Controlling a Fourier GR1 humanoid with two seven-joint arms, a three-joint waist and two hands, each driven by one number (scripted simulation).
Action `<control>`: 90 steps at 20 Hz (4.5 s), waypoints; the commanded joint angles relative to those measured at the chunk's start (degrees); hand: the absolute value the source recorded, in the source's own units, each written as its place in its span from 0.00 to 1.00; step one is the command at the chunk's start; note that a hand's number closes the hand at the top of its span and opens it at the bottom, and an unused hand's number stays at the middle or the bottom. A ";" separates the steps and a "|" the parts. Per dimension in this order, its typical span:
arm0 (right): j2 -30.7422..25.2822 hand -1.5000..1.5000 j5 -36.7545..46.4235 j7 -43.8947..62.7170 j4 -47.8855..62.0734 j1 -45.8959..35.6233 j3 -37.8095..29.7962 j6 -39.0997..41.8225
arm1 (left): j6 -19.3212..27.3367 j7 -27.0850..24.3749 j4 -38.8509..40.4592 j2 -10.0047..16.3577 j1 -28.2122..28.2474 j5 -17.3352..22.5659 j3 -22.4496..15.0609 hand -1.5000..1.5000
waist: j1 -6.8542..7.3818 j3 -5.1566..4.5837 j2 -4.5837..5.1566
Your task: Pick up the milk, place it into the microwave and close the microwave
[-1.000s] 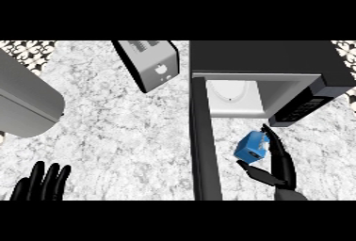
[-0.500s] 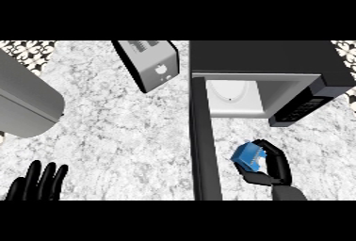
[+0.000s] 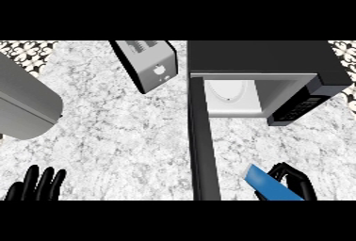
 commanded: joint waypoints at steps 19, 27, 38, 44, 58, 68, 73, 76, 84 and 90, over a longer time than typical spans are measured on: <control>7.31 1.00 6.68 26.80 -25.00 -9.07 5.00 -17.87 | -3.55 -5.49 5.32 1.99 0.01 8.82 8.85 0.00 | 0.64 -0.02 0.24; 5.24 1.00 10.93 29.61 -6.58 -26.90 -0.51 -24.44 | -5.78 -5.31 3.08 3.38 1.31 10.54 10.17 0.00 | 1.54 0.07 0.52; -1.37 1.00 13.42 29.33 17.87 -46.05 -8.17 -35.25 | -5.77 -1.46 2.13 3.57 -1.55 11.13 11.40 0.00 | 3.13 0.16 1.35; -3.24 1.00 16.59 23.71 21.27 -47.53 -8.46 -47.15 | -6.83 -3.34 4.04 4.14 -0.95 11.85 13.21 0.00 | 4.26 0.15 1.76; -0.15 0.00 23.18 25.56 33.66 -54.45 -3.22 -42.51 | -6.59 -3.32 6.35 3.45 -2.90 7.52 10.71 0.00 | 4.25 0.21 1.89; -2.94 0.00 20.09 23.96 32.93 -55.35 -7.30 -42.99 | -6.44 -2.22 3.53 4.01 -1.01 5.71 10.51 0.00 | 3.72 0.23 1.74; -3.10 0.00 19.27 24.57 32.85 -55.78 -8.51 -44.34 | -6.21 -4.50 3.53 3.22 2.81 3.34 7.67 0.00 | 3.44 0.15 1.22; -3.08 0.00 18.26 21.11 32.21 -53.82 -9.89 -46.55 | -6.84 -3.27 2.19 3.85 0.98 3.81 8.15 0.00 | 3.67 0.21 1.57; -6.22 0.00 16.08 16.81 30.17 -50.90 -11.97 -42.20 | -5.56 -2.35 3.16 2.75 1.34 2.17 6.96 0.00 | 1.84 0.14 0.96; -8.27 0.00 13.82 15.26 30.22 -50.74 -13.82 -31.80 | -3.54 -2.89 3.77 0.78 1.05 -1.28 4.16 0.00 | 1.87 0.19 1.09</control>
